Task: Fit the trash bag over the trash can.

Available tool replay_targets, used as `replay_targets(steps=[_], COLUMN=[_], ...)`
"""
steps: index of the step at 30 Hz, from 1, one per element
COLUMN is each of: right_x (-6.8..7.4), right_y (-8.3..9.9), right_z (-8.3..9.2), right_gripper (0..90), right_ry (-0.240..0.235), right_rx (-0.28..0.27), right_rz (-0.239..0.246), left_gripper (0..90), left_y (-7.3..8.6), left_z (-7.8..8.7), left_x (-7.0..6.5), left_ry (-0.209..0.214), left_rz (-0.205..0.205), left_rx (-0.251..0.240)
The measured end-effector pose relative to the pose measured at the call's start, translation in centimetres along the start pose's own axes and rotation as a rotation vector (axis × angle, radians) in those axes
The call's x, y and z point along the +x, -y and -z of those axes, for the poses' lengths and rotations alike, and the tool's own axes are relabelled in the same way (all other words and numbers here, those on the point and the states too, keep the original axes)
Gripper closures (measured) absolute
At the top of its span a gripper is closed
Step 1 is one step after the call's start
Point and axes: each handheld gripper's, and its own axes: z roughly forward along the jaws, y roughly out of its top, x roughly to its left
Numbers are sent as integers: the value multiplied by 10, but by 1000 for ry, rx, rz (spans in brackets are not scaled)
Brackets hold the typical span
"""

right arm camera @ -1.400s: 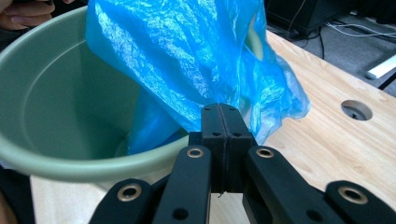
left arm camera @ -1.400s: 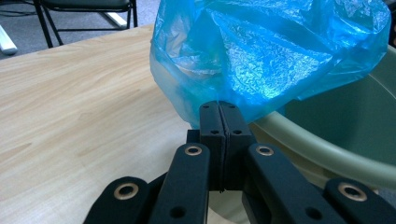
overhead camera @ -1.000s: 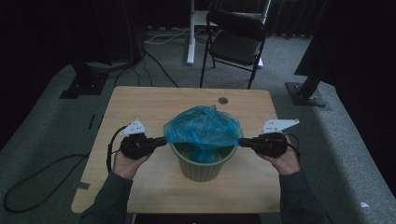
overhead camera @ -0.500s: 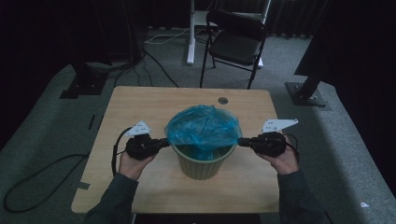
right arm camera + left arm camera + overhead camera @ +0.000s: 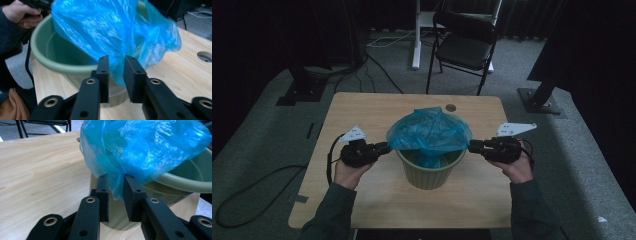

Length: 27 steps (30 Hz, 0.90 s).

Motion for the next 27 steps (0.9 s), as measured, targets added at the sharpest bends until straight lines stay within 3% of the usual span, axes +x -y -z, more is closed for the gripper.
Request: replay_targets(steps=[4, 13, 20, 27], right_x=[1, 0, -1, -2], right_y=[-12, -29, -32, -36], right_z=[0, 1, 8, 11], right_gripper=[649, 599, 545, 485], right_ry=[-7, 10, 44, 64], right_rx=[-31, -89, -108, -142], right_rz=[-3, -17, -21, -33], left_gripper=[671, 595, 548, 505], left_y=[-4, -17, -19, -27], left_z=[13, 24, 28, 30], left_x=[0, 3, 3, 8], left_ry=[-2, 4, 4, -8], left_rz=[-11, -20, -31, -20], left_rx=[-27, -84, -88, -127])
